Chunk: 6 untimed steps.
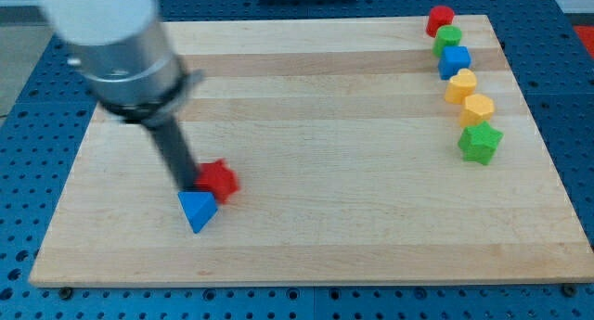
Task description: Push the red star close to the green star
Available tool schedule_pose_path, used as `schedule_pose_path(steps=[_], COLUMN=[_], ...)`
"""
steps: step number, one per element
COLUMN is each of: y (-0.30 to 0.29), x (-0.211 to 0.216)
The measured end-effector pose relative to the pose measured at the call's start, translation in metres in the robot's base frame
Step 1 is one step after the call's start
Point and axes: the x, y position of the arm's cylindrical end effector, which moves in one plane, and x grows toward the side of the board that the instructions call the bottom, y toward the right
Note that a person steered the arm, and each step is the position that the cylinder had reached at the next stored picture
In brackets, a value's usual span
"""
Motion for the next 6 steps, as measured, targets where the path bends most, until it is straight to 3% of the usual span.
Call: schedule_pose_path(steps=[2, 3, 4, 5, 6], y=[0.209, 0.187, 0.117, 0.142, 0.231], x=[-0.037, -0.039, -0.028, -0.006, -0.005])
